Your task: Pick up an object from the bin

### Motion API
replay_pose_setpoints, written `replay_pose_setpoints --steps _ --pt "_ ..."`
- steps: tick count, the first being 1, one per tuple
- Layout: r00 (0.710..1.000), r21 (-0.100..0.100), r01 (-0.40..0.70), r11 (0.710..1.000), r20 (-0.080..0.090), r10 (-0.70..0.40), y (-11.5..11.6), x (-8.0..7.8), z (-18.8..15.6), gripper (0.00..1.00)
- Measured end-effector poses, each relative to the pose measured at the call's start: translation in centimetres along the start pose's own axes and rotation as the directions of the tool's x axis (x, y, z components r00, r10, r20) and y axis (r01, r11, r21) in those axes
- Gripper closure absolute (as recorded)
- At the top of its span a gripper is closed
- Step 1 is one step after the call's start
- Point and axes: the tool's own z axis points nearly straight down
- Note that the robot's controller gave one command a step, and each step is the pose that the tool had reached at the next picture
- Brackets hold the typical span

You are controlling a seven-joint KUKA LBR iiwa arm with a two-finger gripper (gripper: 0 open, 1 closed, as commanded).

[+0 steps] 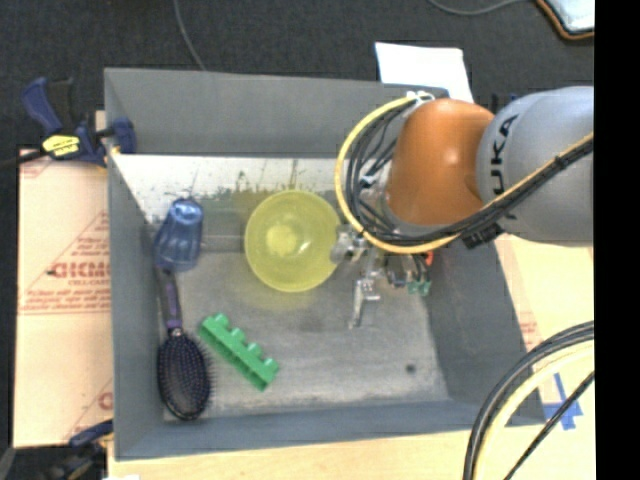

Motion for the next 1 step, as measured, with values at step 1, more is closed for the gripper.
replay_pose_setpoints --steps 1 --pt "0.996 -0.003 0.093 0.996 0.001 -0.093 9.29 -3.74 9.12 0.0"
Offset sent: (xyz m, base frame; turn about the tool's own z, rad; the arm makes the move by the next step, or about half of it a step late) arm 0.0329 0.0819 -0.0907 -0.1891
